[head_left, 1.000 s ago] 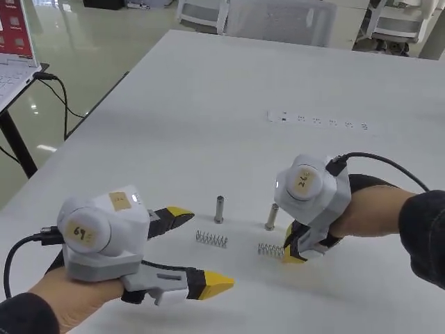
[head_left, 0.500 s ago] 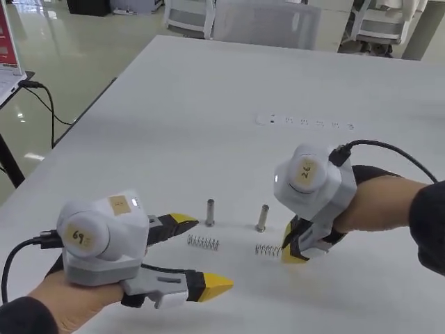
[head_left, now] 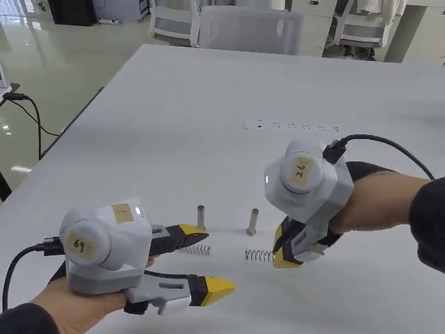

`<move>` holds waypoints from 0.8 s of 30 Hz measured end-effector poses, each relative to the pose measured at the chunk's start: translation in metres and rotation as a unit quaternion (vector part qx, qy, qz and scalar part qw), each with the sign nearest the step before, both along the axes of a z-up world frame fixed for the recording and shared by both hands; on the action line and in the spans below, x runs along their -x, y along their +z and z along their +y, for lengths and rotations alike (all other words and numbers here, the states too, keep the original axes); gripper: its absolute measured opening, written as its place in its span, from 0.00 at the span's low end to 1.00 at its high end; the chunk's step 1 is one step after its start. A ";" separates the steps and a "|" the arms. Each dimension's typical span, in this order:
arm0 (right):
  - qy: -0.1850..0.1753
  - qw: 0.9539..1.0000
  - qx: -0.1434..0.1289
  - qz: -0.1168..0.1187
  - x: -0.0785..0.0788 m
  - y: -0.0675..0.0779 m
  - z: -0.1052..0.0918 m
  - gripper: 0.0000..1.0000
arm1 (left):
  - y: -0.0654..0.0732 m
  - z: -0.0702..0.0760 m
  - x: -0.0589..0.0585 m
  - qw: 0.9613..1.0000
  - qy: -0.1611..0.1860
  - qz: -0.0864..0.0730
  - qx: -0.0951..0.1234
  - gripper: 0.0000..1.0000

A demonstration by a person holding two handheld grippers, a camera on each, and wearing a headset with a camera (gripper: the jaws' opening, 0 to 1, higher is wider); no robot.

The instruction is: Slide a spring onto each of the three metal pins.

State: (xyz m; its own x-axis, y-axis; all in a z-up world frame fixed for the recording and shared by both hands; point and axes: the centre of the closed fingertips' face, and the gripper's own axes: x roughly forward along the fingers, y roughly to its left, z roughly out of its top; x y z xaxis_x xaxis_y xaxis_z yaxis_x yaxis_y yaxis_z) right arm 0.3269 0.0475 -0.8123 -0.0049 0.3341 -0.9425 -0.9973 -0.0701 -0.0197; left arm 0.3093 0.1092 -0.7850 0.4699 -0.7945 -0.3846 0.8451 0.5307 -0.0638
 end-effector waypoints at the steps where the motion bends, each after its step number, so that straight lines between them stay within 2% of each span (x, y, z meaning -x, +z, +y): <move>1: 0.001 1.000 -0.002 0.000 0.001 0.002 0.001 0.13 | 0.000 -0.001 0.000 1.000 -0.003 -0.001 0.000 0.49; 9: 0.019 1.000 -0.012 -0.003 0.008 0.014 0.012 0.13 | 0.004 -0.010 0.002 1.000 -0.020 -0.008 0.002 0.43; 24: 0.047 0.999 -0.013 -0.006 0.018 0.020 0.021 0.13 | 0.008 -0.019 0.007 0.999 -0.041 -0.021 0.004 0.31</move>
State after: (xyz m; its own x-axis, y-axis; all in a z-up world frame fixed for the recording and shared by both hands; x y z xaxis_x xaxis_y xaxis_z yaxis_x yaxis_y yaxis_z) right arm 0.3093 0.0689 -0.7925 -0.0268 0.3573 -0.9336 -0.9861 -0.1625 -0.0339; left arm 0.3027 0.0902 -0.7771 0.4186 -0.8341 -0.3593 0.8879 0.4590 -0.0312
